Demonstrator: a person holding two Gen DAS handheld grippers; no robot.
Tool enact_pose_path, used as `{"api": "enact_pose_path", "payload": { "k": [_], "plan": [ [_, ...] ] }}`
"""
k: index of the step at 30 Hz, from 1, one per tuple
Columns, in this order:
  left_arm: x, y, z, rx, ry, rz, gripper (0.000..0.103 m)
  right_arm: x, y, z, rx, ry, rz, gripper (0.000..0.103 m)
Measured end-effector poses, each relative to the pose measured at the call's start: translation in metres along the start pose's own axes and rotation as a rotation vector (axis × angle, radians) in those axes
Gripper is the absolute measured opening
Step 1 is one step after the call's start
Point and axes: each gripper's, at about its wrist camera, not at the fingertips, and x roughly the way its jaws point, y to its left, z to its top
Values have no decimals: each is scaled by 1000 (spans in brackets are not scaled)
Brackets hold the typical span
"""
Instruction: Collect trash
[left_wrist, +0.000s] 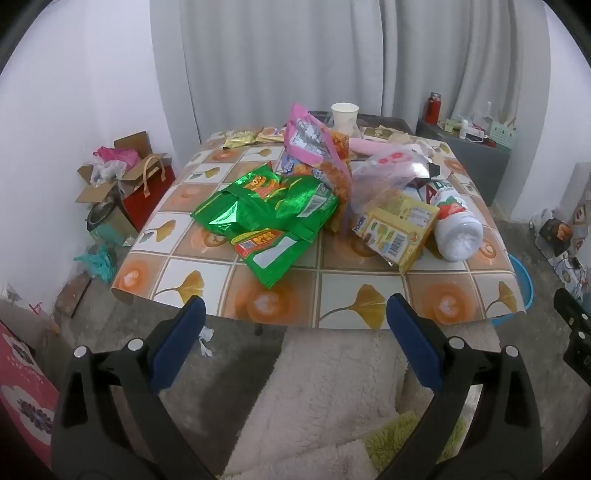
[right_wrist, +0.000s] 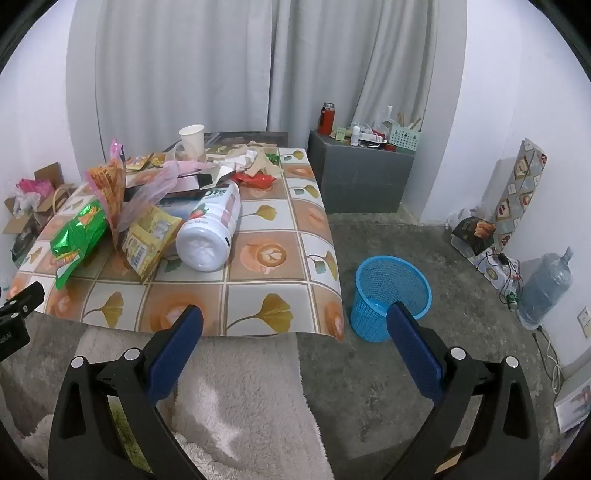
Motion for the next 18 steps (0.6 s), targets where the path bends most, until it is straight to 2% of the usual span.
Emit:
{"api": "enact_pose_path", "payload": {
  "k": [18],
  "plan": [
    [0,0,0,-1,-1,-1,94,-1,0,0,1,1,1,97]
  ]
}}
